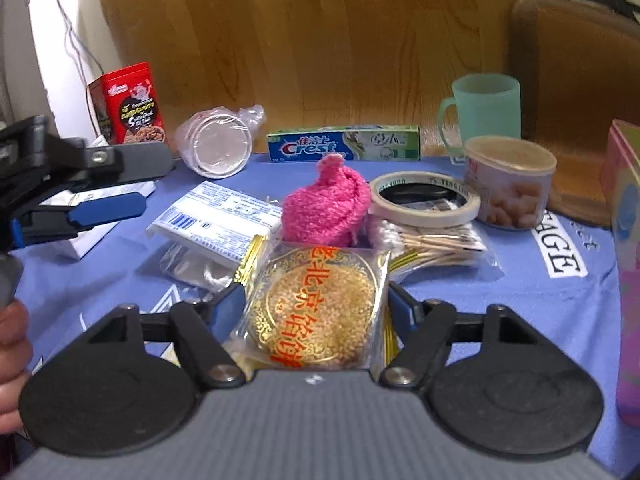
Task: Organize soft objects
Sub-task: 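Return the left gripper to the table and grasp the wrapped mooncake, then carry the mooncake with the left gripper into the tin and release it, then grasp the pink knitted item with the right gripper and lift it, then hold the pink item in the right gripper while the left gripper grasps it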
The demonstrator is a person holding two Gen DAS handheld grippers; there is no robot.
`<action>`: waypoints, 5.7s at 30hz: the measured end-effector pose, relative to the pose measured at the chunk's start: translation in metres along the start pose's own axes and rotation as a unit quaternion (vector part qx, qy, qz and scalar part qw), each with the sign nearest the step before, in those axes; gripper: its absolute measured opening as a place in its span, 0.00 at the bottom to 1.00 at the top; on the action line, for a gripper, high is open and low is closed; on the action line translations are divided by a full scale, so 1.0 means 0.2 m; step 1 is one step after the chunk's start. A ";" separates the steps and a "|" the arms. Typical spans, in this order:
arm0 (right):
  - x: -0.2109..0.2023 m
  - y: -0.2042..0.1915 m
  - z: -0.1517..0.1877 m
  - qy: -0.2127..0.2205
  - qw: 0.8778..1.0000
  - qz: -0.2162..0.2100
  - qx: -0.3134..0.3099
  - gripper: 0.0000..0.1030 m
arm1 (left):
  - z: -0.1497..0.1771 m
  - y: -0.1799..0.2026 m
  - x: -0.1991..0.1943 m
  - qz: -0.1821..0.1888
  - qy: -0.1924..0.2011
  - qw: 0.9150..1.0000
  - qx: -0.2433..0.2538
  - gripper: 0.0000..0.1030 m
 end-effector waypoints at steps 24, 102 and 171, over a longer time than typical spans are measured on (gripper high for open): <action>-0.12 -0.12 0.24 -0.027 0.992 -0.087 -0.084 0.95 | 0.15 0.18 0.01 0.047 -0.061 0.996 0.047 0.87; -0.85 0.77 0.23 0.171 0.977 0.112 0.064 0.74 | 0.23 1.61 0.58 0.147 -0.167 0.944 0.245 0.77; -0.37 0.26 0.25 0.052 0.999 0.004 0.017 0.73 | 0.30 0.52 0.30 0.083 -0.168 0.982 0.037 0.78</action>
Point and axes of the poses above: each gripper's, at about its wrist camera, not at the fingertips, and x roughly the way its jaws point, y to its right, z to its underside, the point moved 7 cm from there along x, roughly the way its jaws point, and after that the axes turned 12 degrees about -y, right-handed, at the moved point
